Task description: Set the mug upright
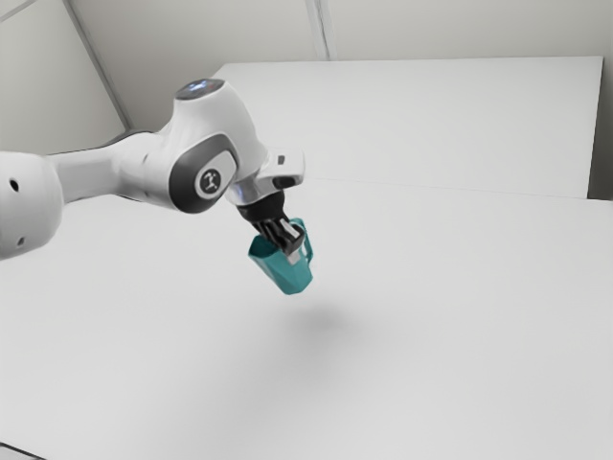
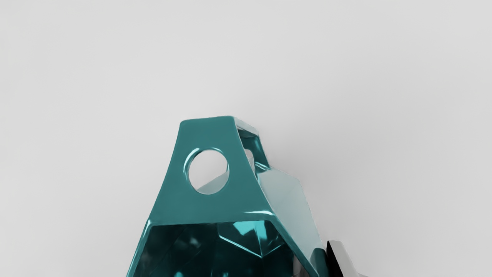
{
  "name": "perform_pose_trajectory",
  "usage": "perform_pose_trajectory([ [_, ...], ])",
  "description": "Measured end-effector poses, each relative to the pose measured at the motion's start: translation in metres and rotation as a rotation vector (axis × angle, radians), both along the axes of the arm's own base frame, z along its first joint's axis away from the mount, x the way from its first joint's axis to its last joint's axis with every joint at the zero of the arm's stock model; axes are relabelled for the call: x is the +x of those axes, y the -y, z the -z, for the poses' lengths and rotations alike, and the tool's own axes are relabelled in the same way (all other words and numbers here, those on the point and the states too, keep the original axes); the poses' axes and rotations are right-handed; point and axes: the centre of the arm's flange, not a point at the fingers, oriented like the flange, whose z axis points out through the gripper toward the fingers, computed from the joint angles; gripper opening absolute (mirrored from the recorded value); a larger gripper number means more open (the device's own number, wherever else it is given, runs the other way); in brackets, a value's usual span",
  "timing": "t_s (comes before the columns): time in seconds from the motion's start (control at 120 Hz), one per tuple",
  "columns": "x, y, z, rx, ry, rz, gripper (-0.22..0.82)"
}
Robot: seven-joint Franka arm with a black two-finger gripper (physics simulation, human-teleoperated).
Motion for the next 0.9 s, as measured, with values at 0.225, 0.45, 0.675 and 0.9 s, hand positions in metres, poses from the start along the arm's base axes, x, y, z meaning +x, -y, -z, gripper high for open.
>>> perform_pose_trajectory([
  [0.225, 0.001, -0.025, 0.015, 0.097, -0.028, -0.104, -0.17],
  [0.45, 0.013, -0.060, 0.041, 0.143, -0.022, -0.210, -0.17],
  [0.675, 0.021, -0.092, 0.079, 0.158, -0.050, -0.297, -0.17],
  [0.9, 0.024, -0.085, 0.094, 0.157, -0.046, -0.311, -0.18],
])
